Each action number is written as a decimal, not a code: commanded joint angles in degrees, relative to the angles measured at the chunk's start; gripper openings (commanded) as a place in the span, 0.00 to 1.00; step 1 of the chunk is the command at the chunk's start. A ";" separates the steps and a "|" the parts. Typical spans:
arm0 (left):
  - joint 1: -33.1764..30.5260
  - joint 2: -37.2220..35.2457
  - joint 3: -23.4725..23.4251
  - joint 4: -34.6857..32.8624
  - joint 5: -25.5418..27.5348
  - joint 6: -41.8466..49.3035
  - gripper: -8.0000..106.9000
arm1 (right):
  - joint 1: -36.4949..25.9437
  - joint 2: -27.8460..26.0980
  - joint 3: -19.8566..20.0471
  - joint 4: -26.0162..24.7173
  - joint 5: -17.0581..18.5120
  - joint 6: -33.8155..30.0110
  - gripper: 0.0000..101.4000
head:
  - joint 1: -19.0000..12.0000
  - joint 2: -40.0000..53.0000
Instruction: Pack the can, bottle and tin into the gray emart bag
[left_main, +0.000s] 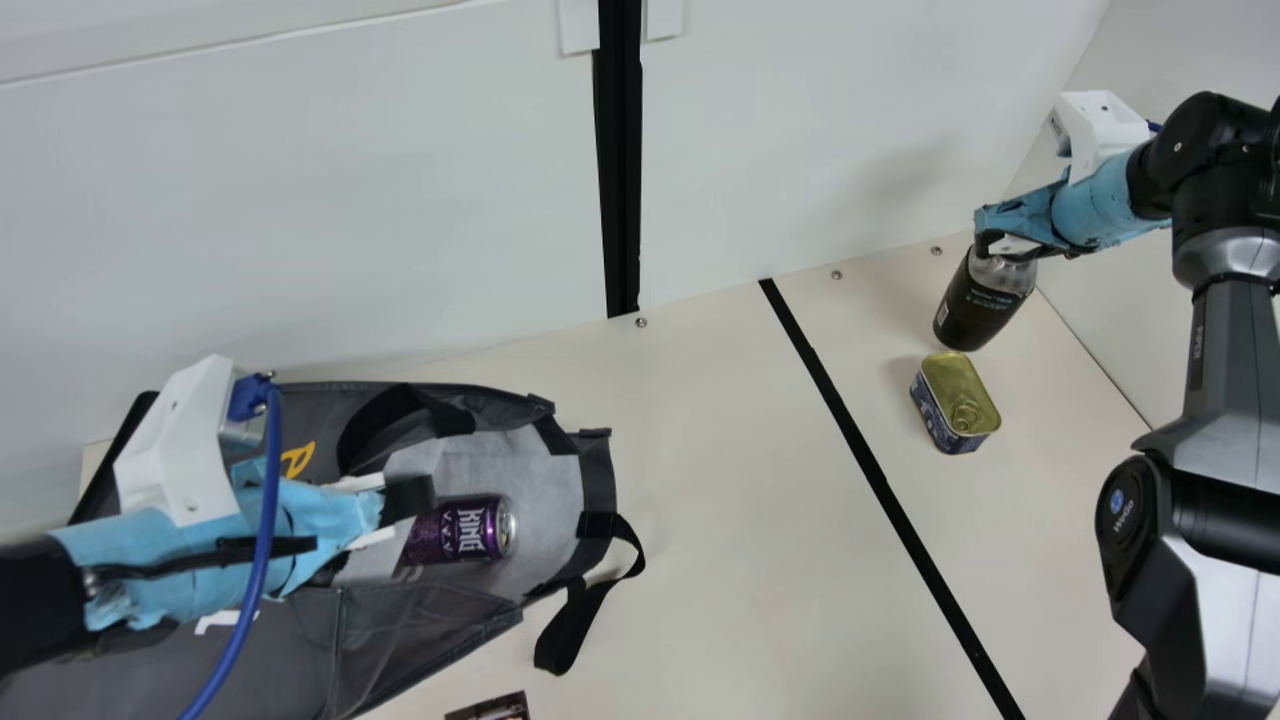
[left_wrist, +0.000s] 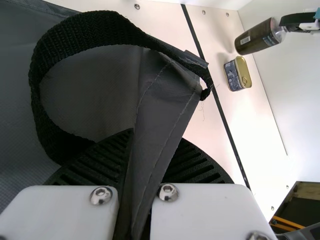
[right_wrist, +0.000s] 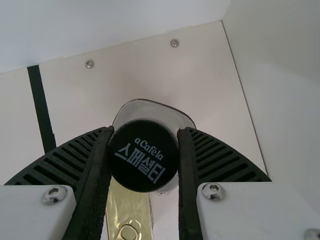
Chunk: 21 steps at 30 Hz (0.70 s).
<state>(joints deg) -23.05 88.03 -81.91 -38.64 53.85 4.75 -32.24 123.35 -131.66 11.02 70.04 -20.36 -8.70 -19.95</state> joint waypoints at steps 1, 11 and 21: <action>0.00 0.00 0.00 0.00 0.00 0.00 0.16 | 0.26 -0.17 -0.40 -0.41 -0.14 -0.20 0.00 | -1.30 -0.05; 0.00 0.00 0.00 0.00 0.00 0.00 0.16 | 2.25 -2.88 -0.48 -0.93 -0.14 -0.11 0.00 | -1.30 -0.05; 0.00 0.00 0.00 0.00 0.00 0.00 0.16 | 5.04 -6.72 2.46 -1.03 -0.14 0.58 0.00 | -1.30 -0.05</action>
<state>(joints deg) -23.05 88.03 -81.91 -38.64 53.85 4.75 -27.38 116.93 -129.53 10.00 70.02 -19.86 -8.70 -19.95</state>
